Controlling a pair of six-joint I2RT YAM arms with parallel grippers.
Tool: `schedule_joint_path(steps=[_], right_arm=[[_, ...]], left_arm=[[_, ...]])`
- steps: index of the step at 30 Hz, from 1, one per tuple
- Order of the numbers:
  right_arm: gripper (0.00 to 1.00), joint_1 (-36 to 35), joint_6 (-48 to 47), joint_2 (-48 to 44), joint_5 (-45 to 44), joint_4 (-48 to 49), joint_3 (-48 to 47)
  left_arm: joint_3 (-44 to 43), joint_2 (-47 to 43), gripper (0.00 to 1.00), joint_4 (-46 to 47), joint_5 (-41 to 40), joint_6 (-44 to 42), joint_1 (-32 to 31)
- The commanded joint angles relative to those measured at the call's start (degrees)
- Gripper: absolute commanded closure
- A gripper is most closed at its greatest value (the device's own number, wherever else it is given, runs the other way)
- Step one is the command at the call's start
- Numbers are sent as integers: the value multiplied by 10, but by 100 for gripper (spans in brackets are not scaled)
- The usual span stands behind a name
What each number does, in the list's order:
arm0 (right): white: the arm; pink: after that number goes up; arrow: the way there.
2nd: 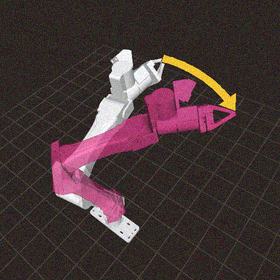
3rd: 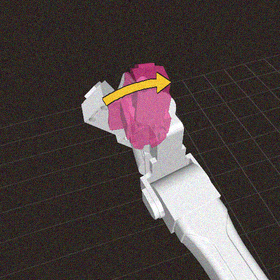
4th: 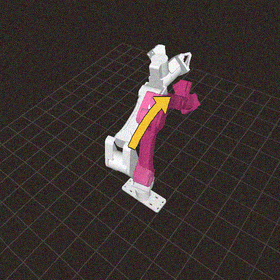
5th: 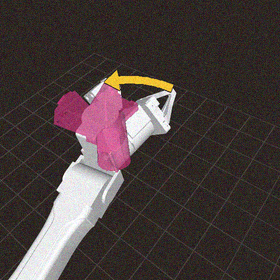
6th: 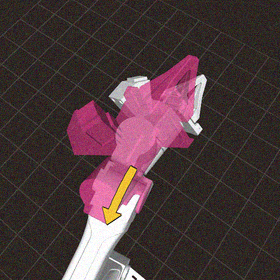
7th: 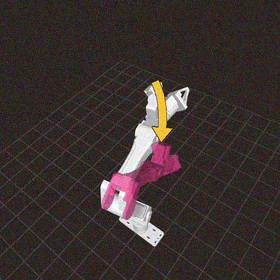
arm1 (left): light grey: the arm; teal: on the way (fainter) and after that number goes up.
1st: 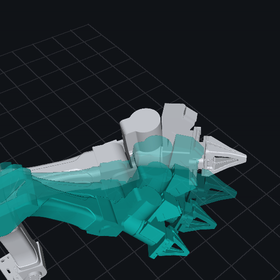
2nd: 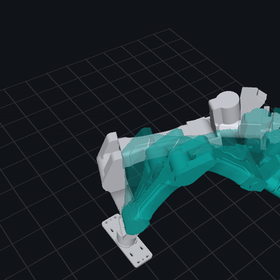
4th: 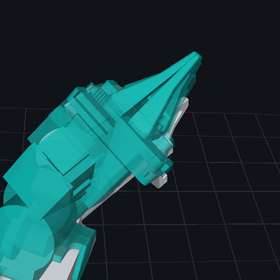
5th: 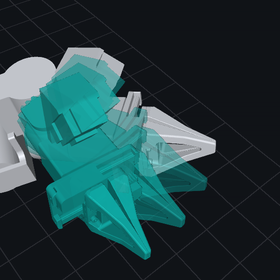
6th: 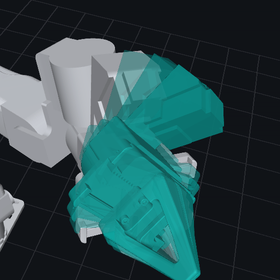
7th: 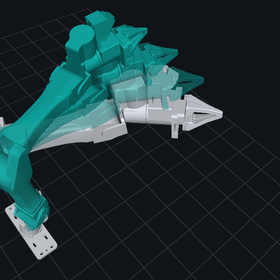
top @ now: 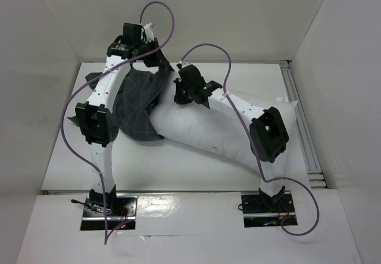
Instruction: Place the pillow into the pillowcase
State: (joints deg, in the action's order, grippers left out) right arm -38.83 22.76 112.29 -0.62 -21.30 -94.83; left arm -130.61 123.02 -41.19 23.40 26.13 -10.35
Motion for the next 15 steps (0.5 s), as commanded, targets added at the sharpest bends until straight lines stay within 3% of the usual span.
schedule_joint_path(steps=[1, 8, 12, 15], right_arm=[[100, -12, -23, -6, -19, -30, 22], [100, -23, 12, -68, -88, 55, 67], [100, -23, 33, -145, -115, 184, 189], [100, -28, 39, -185, -126, 221, 239]], left_arm=[[-25, 5, 100, 23, 106, 29, -12], [-57, 56, 100, 76, 139, 97, -81], [-63, 64, 100, 92, 155, 113, -96], [-57, 57, 100, 83, 126, 94, -96]])
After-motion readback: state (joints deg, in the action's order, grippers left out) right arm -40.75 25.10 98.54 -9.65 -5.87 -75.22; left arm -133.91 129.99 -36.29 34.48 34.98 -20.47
